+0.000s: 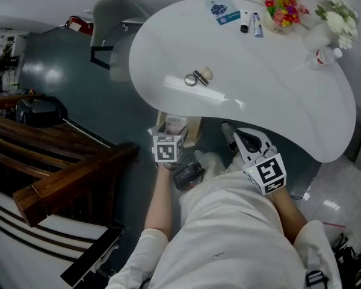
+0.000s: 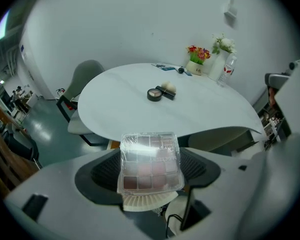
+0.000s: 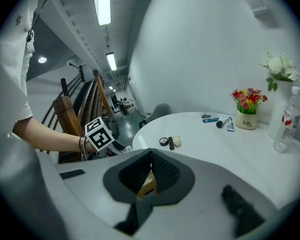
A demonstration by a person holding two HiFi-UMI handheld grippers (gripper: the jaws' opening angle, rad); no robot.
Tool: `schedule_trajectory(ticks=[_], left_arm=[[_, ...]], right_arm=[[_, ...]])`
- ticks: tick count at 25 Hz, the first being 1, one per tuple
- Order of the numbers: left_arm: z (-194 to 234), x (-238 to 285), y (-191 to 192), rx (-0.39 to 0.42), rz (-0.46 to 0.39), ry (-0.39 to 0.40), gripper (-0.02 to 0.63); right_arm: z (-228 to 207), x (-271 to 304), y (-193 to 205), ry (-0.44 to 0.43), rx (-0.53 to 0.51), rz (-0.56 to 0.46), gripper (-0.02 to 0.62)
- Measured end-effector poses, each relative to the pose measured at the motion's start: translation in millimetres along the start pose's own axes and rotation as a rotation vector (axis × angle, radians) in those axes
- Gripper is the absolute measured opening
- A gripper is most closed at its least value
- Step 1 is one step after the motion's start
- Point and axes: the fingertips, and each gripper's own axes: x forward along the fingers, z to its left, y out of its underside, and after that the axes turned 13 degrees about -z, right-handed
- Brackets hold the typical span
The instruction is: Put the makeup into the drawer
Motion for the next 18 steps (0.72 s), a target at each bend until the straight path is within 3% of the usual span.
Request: schedule_trajectory(ticks=[9, 18], left_arm=[[29, 18, 44, 0.040, 0.054, 0.051, 0.379], [28, 67, 79, 0.185, 0.117, 0.198, 0.379]], right_arm=[[27, 9, 5, 0.026, -0.021, 0.043, 0.014], [42, -5, 26, 0.145, -0.042, 0.111, 0.014]])
